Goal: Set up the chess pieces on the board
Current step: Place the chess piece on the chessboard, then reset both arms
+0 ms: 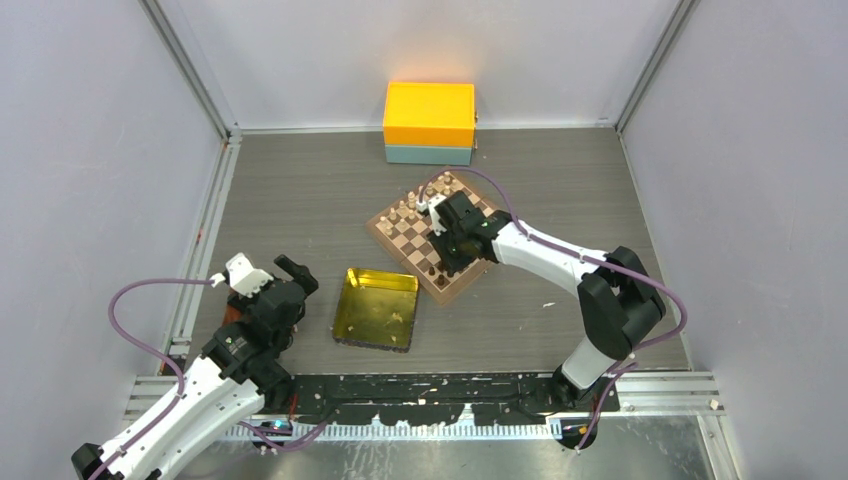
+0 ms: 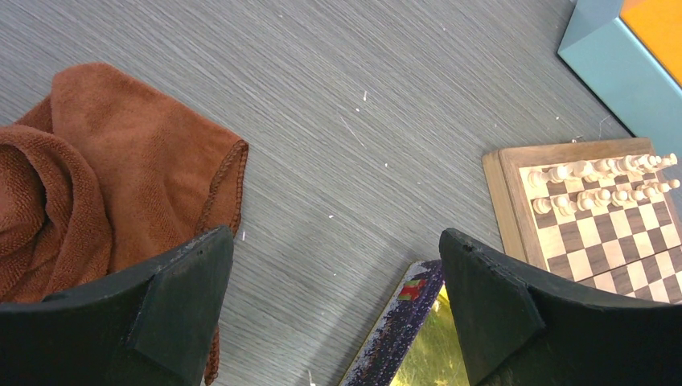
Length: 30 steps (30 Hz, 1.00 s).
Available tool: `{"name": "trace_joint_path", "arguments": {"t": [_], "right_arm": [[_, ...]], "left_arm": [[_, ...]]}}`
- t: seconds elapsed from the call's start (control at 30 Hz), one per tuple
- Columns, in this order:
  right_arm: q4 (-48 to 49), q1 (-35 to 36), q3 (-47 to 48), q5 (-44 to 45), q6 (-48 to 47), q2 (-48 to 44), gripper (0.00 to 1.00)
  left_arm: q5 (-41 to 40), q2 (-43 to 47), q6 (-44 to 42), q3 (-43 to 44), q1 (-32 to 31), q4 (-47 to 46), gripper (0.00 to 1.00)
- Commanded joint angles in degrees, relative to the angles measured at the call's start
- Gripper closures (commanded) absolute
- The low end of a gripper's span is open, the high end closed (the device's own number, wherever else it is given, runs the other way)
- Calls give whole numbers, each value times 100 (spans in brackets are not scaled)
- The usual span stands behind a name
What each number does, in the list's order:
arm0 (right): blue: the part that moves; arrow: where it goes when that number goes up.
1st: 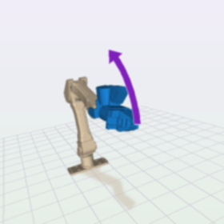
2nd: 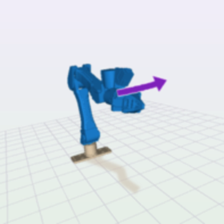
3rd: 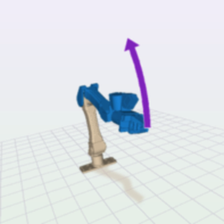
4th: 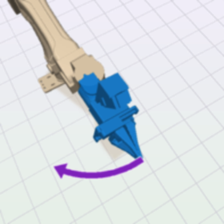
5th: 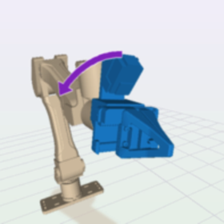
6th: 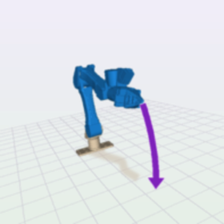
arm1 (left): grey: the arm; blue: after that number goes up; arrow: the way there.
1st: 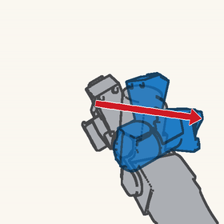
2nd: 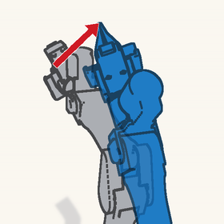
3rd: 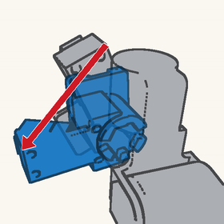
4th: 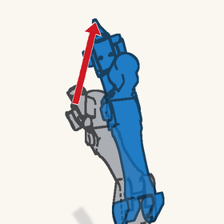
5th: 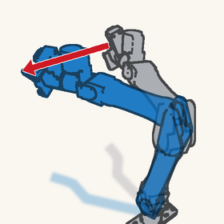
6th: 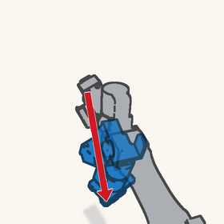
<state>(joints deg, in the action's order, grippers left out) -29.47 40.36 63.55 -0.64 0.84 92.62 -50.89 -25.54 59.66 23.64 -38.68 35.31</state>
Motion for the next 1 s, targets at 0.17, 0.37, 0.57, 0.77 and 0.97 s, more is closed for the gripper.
{"name": "trace_joint_path", "arguments": {"t": [0.17, 0.37, 0.57, 0.77, 0.97], "right_arm": [[-93, 84, 406, 47, 111, -486, 69], [117, 111, 487, 952, 466, -932, 67], [601, 106, 371, 2493, 861, -1372, 65], [1375, 98, -381, 4684, 1291, -2052, 43], [1673, 89, -1210, 6169, 1777, -2520, 16]], "left_arm": [[-96, 9, 24, 139, -20, -280, 0], [-126, -50, -96, 318, -25, -268, 0], [-193, -180, -404, 599, -22, -335, 0], [-320, -189, -450, 829, -26, -75, 0], [-398, -86, -623, 810, -21, -47, 0]]}}
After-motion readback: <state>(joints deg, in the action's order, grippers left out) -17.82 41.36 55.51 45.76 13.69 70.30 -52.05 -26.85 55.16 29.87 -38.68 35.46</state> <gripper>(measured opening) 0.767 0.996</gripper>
